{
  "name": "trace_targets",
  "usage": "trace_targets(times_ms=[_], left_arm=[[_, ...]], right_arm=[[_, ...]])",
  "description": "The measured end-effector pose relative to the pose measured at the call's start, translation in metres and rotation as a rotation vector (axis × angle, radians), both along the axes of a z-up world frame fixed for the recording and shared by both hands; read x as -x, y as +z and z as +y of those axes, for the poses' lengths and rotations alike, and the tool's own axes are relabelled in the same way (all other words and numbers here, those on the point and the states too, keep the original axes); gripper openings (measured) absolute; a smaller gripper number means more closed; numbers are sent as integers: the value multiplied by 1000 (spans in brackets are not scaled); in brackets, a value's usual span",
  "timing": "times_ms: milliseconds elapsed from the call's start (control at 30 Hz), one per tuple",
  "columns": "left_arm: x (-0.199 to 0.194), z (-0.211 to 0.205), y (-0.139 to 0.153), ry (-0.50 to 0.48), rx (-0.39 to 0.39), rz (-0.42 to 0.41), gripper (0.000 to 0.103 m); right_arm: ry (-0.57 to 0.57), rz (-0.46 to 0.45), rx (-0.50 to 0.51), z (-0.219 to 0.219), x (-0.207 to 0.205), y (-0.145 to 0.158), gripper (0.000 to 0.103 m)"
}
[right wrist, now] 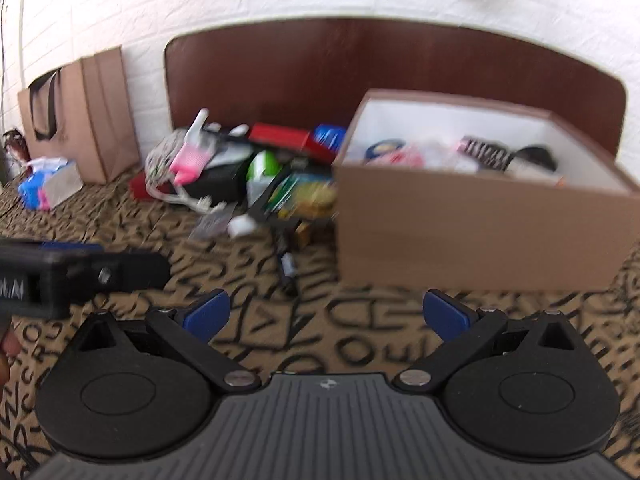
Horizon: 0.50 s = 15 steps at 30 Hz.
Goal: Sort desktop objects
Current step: 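Move both grippers back to the pile and reach toward the markers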
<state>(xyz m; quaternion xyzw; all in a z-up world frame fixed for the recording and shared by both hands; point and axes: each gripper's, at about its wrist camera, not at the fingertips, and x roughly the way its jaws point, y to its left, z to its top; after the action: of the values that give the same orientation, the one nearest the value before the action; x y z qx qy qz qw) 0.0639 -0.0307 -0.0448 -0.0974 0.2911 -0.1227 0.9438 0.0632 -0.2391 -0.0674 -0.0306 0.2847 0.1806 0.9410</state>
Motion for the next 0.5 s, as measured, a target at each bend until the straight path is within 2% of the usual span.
trace_targets(times_ms=[67, 200, 400, 500], left_arm=[[-7, 2, -2, -7, -2, -4, 103], [-27, 2, -4, -31, -17, -18, 94], [-58, 3, -13, -36, -39, -7, 79], [-73, 1, -18, -50, -52, -2, 75]], right_arm=[[27, 14, 10, 9, 0, -8, 102], [68, 8, 42, 26, -5, -16, 97], [60, 17, 24, 31, -20, -22, 81], [60, 34, 20, 33, -29, -26, 73]])
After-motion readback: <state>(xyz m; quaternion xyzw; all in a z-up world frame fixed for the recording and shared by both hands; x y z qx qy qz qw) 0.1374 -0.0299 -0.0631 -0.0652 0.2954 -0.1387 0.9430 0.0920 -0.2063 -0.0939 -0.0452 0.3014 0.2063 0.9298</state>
